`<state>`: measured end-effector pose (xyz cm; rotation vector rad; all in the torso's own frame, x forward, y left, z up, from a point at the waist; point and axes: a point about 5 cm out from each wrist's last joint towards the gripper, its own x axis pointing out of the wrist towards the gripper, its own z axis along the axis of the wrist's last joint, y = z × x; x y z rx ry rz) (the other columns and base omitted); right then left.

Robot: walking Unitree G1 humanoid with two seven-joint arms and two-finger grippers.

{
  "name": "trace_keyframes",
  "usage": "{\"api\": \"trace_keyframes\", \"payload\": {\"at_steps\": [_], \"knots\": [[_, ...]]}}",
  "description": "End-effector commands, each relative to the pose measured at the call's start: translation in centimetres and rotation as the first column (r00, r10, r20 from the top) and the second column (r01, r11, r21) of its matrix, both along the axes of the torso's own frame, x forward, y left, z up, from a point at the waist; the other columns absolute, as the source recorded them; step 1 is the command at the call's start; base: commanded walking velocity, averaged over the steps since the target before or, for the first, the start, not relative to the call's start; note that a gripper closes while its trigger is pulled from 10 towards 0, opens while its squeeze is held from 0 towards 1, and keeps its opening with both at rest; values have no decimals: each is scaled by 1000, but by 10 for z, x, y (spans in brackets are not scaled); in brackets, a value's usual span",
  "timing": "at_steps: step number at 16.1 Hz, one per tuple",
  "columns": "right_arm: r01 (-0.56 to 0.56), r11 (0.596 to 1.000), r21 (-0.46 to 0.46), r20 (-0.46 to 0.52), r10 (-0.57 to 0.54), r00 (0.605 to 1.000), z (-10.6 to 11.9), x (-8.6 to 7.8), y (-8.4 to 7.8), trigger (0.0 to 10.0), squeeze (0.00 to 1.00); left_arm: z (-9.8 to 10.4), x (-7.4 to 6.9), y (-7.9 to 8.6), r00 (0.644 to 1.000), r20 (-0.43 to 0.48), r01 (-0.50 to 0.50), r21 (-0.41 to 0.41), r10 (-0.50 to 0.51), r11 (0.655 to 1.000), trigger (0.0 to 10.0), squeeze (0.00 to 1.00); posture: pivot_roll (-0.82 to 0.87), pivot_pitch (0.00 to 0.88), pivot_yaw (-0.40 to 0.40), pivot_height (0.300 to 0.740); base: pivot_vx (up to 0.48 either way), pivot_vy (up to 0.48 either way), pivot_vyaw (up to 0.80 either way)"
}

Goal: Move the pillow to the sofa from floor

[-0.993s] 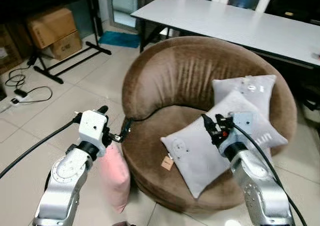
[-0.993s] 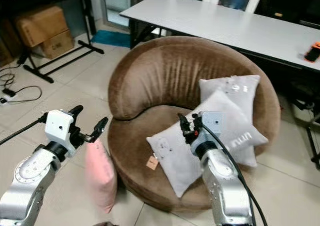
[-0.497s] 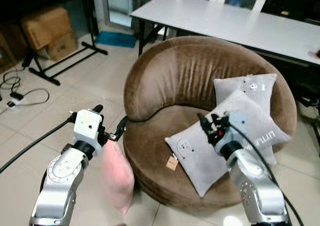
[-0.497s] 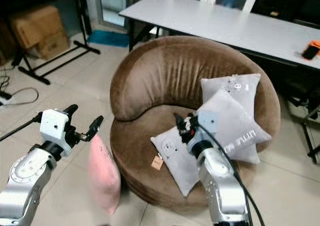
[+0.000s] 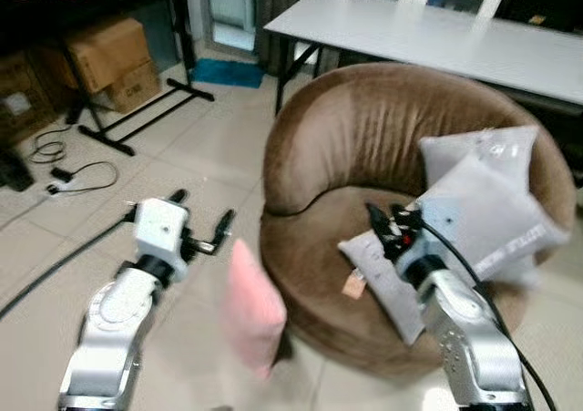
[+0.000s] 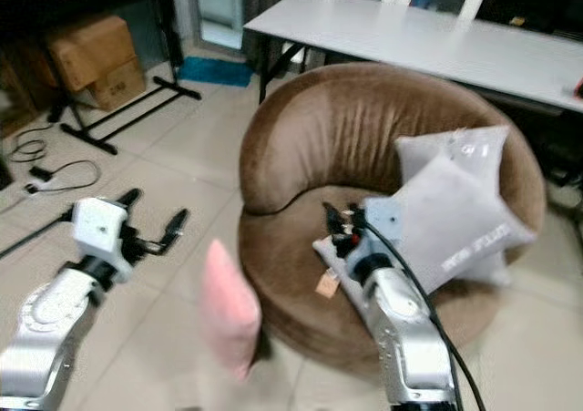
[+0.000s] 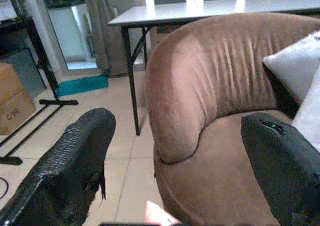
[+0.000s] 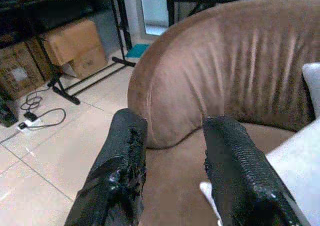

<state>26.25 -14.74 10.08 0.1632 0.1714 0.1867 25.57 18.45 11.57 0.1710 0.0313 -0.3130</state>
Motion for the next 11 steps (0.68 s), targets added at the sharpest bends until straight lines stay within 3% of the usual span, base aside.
{"api": "trace_keyframes", "payload": {"at_steps": [1,3,11], "knots": [[-6,1000,-19,6,6,1000,1,2,-1,10000,0,3,4,1,999,24,-23,23,23,999,10000,165,-17,0,-40,740,0,0,0],[-17,999,-41,7,18,1000,1,2,2,10000,0,5,7,5,997,45,-59,20,58,998,10000,176,-16,0,-40,740,261,0,800],[-25,999,-43,9,25,1000,2,2,5,10000,0,5,7,4,998,41,-44,24,43,999,10000,180,-13,0,-41,740,381,0,800]]}}
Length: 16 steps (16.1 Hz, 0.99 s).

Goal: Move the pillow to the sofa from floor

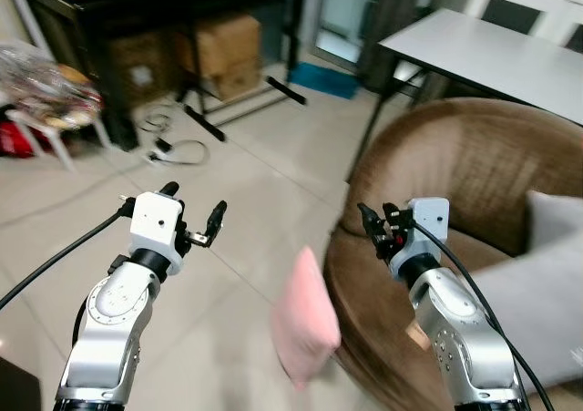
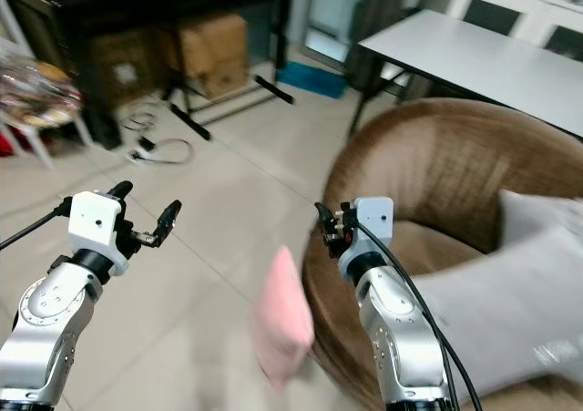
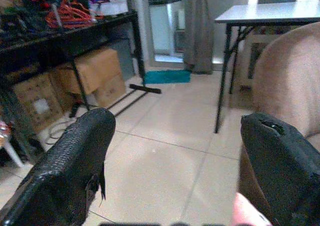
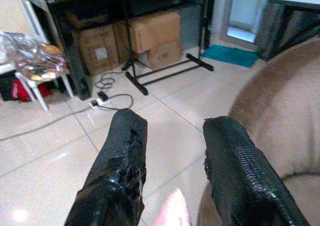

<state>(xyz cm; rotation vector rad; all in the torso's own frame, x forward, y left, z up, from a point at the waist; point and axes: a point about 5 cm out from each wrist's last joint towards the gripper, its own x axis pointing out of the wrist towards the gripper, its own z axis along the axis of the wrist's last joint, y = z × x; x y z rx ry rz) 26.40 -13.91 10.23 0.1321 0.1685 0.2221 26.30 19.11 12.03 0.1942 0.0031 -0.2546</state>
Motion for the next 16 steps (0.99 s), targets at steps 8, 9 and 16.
{"api": "trace_keyframes", "payload": {"at_steps": [8,9,16], "knots": [[104,994,-37,5,-104,995,-5,0,-14,10000,0,2,1,0,999,30,-17,23,17,1000,10000,157,-14,0,-41,740,179,0,100],[141,989,-35,5,-141,990,-6,0,-19,10000,0,2,1,0,999,32,-15,32,14,999,10000,153,-14,0,-41,731,0,0,0],[183,982,-41,-6,-183,983,-11,-1,-23,10000,0,-5,-1,-2,1000,2,1,42,-1,999,10000,157,-15,0,-42,664,0,0,0]]}}
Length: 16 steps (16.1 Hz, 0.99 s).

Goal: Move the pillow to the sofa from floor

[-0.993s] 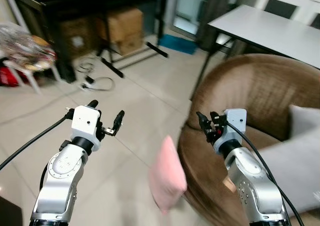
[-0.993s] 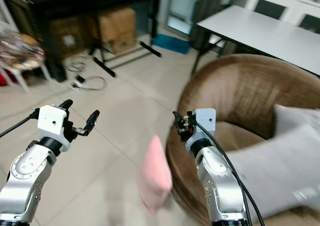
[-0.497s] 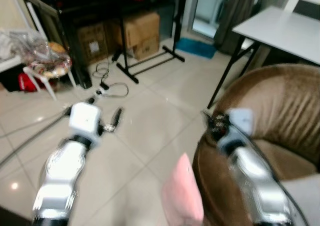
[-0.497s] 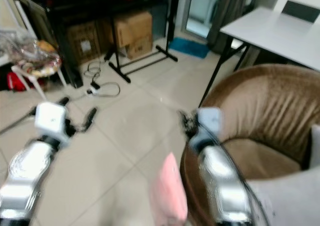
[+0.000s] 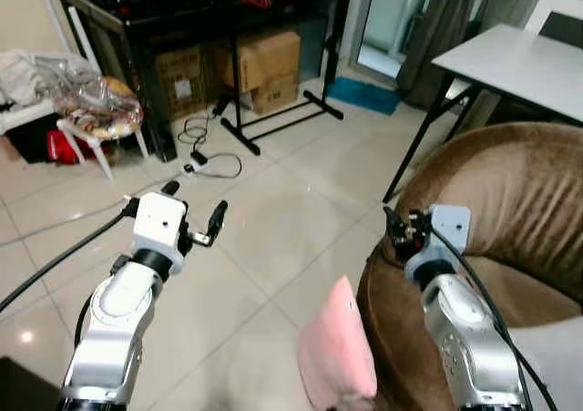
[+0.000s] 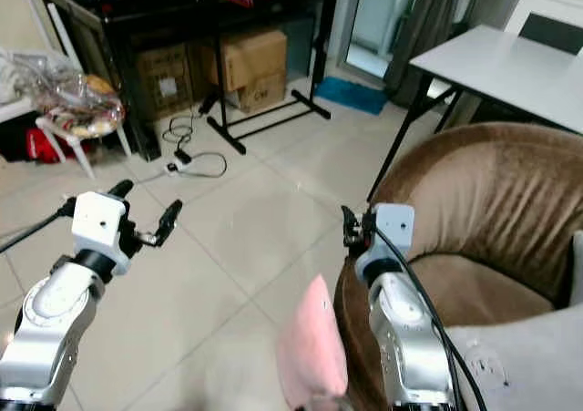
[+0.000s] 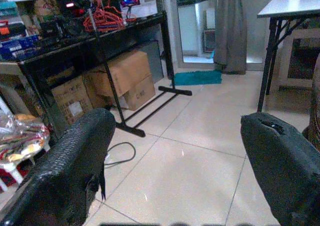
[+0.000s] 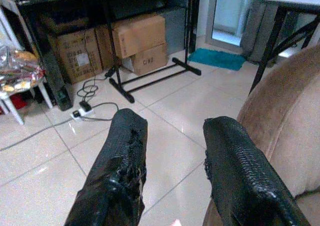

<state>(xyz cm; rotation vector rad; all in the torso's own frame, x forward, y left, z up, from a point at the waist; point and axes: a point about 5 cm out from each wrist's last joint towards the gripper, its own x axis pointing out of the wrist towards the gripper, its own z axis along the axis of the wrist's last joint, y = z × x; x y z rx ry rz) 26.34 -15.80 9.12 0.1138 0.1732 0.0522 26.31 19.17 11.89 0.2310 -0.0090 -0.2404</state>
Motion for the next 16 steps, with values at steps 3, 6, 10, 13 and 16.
{"api": "trace_keyframes", "payload": {"at_steps": [3,6,10,13,16], "knots": [[7,1000,-8,1,-7,1000,0,0,-2,10000,0,-5,-2,-3,1000,-18,10,5,-10,1000,10000,157,-13,0,-44,640,0,0,0],[-1,1000,-8,2,1,1000,0,1,-2,10000,0,-4,-2,1,999,2,-34,-11,34,999,10000,149,-12,0,-49,606,0,0,0],[-5,1000,-4,-1,5,1000,-1,1,-2,10000,0,-4,-2,1,999,13,-41,-3,41,999,10000,153,-11,0,-53,573,0,0,0],[-9,1000,-6,-2,9,1000,-1,2,-2,10000,0,-4,-2,1,999,17,-38,-12,38,999,10000,161,-12,0,-56,544,0,0,0],[-28,999,-15,3,28,1000,0,3,0,10000,0,-4,-3,0,999,22,-27,-29,28,999,10000,180,-10,0,-62,534,100,0,0]]}}
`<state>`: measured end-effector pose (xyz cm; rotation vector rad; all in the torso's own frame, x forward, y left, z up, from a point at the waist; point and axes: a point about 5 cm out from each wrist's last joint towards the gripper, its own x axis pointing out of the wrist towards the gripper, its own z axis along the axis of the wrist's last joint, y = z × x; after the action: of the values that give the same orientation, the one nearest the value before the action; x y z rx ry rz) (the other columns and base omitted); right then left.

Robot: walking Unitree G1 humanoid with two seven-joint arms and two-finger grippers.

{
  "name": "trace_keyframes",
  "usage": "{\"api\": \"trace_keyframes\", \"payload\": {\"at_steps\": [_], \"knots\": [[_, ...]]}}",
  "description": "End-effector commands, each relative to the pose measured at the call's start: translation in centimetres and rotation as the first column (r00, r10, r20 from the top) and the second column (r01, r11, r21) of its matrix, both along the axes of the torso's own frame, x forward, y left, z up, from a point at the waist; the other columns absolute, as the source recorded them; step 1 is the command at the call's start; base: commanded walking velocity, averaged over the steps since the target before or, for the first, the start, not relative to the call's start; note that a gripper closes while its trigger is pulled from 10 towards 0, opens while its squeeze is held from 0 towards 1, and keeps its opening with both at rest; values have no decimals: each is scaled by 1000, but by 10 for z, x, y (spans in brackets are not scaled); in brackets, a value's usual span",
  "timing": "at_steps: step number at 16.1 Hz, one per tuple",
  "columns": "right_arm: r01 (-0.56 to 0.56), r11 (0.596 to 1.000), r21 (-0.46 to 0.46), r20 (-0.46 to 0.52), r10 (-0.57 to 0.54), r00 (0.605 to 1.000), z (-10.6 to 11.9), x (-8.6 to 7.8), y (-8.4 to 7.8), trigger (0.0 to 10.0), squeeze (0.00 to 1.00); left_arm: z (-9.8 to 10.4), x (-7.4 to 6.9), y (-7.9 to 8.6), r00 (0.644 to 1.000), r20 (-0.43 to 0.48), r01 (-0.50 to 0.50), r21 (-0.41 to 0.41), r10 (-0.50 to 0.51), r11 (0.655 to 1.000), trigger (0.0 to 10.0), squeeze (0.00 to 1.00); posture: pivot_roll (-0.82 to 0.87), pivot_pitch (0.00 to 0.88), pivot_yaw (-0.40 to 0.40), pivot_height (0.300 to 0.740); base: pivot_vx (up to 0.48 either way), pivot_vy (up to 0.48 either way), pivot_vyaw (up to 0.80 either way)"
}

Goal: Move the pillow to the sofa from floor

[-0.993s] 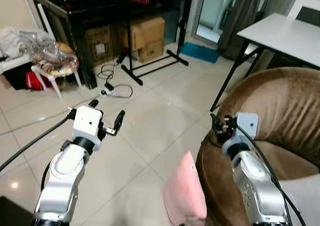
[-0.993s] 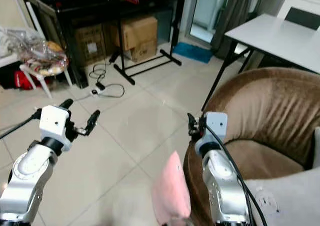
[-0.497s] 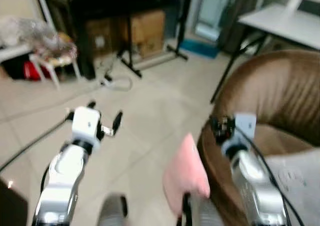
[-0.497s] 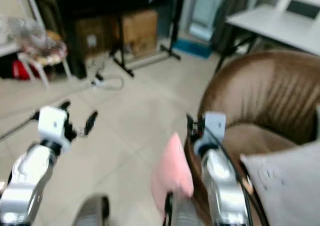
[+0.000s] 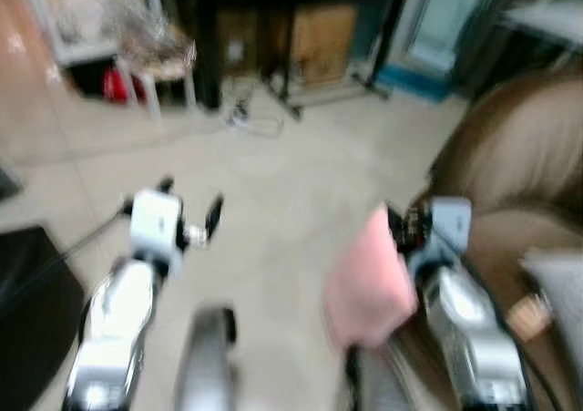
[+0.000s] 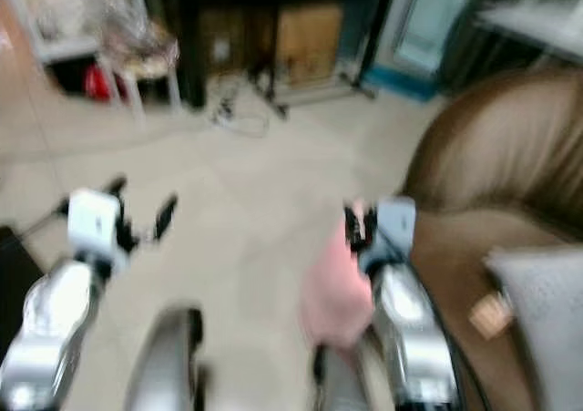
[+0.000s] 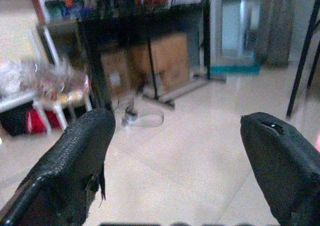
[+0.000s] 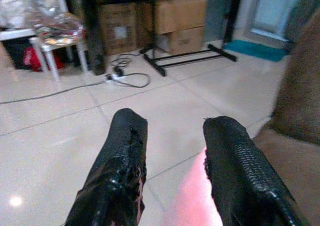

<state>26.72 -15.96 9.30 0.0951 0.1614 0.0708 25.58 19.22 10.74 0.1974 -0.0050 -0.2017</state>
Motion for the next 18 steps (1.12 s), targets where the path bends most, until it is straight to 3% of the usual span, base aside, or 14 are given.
{"api": "trace_keyframes", "payload": {"at_steps": [1,13,18], "knots": [[-10,1000,1,-10,10,1000,-2,-1,2,10000,0,7,4,0,1000,26,13,3,-13,1000,10000,180,-10,0,-62,534,307,0,0],[-90,996,-23,-12,90,996,-2,4,5,10000,0,7,3,1,1000,27,10,-1,-10,1000,10000,176,-5,0,-71,534,322,0,0],[-170,985,4,-47,170,984,-6,5,8,10000,0,5,2,1,1000,11,28,10,-28,1000,10000,153,2,0,-74,520,0,0,0]]}}
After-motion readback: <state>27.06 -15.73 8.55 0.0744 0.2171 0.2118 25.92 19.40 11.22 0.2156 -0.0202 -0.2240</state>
